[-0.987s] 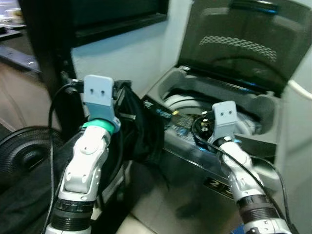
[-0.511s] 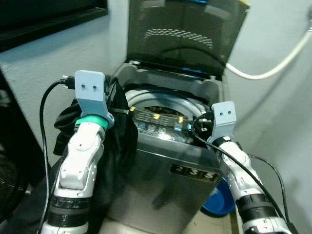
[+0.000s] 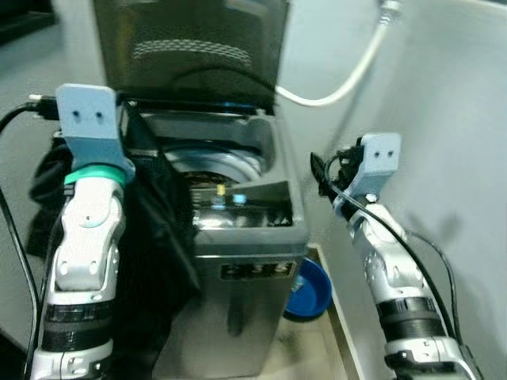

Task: Clothes washing

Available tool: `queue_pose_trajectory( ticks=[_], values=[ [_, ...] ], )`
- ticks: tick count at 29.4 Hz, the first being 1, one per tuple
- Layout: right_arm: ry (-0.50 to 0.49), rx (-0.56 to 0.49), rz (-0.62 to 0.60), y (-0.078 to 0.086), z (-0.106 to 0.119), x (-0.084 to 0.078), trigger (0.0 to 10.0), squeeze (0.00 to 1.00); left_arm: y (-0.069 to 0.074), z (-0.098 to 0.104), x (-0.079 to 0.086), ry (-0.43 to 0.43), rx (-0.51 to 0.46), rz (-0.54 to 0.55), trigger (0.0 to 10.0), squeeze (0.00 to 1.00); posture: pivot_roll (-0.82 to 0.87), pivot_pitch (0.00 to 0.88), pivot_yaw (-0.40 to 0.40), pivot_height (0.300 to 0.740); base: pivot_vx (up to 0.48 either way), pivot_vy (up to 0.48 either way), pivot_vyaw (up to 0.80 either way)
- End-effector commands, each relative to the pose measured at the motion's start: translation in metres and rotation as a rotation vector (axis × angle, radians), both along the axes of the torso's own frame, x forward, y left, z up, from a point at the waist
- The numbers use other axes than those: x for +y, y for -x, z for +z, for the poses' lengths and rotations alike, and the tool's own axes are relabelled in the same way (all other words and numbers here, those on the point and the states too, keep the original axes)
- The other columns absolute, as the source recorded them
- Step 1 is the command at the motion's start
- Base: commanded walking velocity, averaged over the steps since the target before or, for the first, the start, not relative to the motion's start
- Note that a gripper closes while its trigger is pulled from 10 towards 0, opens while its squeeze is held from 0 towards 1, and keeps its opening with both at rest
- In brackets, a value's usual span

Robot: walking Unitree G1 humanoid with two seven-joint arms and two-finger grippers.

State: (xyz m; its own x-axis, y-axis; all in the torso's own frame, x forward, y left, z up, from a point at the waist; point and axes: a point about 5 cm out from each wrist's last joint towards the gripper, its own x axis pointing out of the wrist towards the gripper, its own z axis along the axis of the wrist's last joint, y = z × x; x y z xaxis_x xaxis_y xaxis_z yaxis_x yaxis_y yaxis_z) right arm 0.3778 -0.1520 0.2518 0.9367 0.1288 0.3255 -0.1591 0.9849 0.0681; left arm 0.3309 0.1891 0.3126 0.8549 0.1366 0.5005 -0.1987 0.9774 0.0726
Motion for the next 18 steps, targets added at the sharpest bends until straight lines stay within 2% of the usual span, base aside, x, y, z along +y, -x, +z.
queue_pose_trajectory(
  ticks=[1, 5, 10, 13, 18],
  values=[
    [-0.010, 0.014, -0.026, 0.000, -0.004, -0.003, 10.0, 0.00, 0.001, -0.007, -0.009, -0.024, 0.035, -0.048, 10.0, 0.00, -0.02, 0.053, 0.012, 0.740, 0.000, 0.000, -0.80],
    [-0.008, 0.019, -0.031, 0.001, -0.006, -0.002, 10.0, 0.00, 0.002, -0.012, -0.012, -0.028, 0.055, -0.063, 10.0, 0.00, -0.02, 0.053, 0.015, 0.740, 0.000, 0.000, -0.80],
    [0.003, 0.037, -0.009, 0.003, -0.010, 0.001, 10.0, 0.00, 0.003, -0.007, -0.013, -0.029, 0.052, -0.077, 10.0, 0.00, -0.01, 0.055, 0.016, 0.740, 0.000, 0.000, -0.80],
    [0.008, 0.043, -0.004, 0.003, -0.012, 0.003, 10.0, 0.00, 0.004, -0.005, -0.014, -0.030, 0.056, -0.096, 10.0, 0.00, 0.00, 0.053, 0.014, 0.740, 0.000, 0.000, -0.45],
    [0.016, 0.033, 0.021, 0.005, -0.016, 0.010, 10.0, 0.00, 0.007, -0.008, -0.015, -0.042, 0.071, -0.084, 10.0, 0.00, 0.01, 0.052, 0.015, 0.740, 0.000, 0.000, 0.00]
  ],
)
